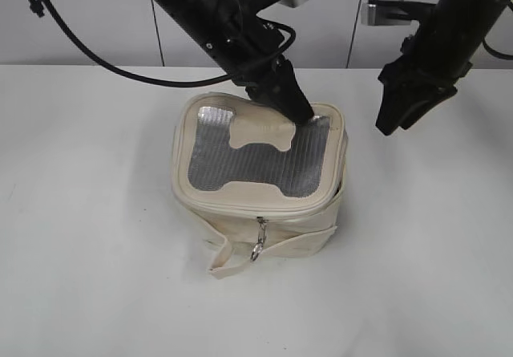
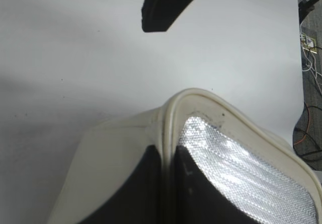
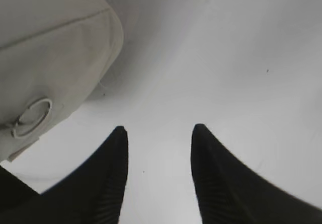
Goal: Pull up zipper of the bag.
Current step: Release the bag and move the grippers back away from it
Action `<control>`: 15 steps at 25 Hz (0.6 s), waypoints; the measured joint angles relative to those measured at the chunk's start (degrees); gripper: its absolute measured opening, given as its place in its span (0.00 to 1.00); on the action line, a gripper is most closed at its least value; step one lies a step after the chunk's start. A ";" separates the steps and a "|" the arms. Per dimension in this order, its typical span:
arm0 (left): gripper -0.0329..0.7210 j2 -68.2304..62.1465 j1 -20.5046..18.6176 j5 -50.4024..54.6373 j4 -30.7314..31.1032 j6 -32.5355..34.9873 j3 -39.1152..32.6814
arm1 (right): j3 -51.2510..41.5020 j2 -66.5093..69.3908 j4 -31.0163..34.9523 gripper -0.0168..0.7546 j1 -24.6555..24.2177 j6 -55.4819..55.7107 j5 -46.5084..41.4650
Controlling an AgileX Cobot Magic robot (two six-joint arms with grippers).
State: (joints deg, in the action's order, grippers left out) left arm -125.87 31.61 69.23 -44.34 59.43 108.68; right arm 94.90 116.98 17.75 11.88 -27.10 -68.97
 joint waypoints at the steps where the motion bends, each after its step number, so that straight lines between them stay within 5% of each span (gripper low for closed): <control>1: 0.09 -0.14 0.07 -0.08 -0.04 0.06 0.00 | -1.30 -0.42 0.00 0.46 0.00 0.00 0.00; 8: 0.09 -0.23 -0.04 -0.39 -0.35 0.17 0.00 | -10.16 -7.79 5.55 0.45 0.00 -1.79 1.73; 15: 0.09 -0.27 -0.06 -0.39 -0.42 0.17 0.00 | -25.60 -18.58 9.45 0.45 0.00 -9.23 15.39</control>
State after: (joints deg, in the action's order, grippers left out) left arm -126.15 31.55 68.85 -44.76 59.60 108.68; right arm 69.30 98.40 27.21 11.88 -36.34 -53.58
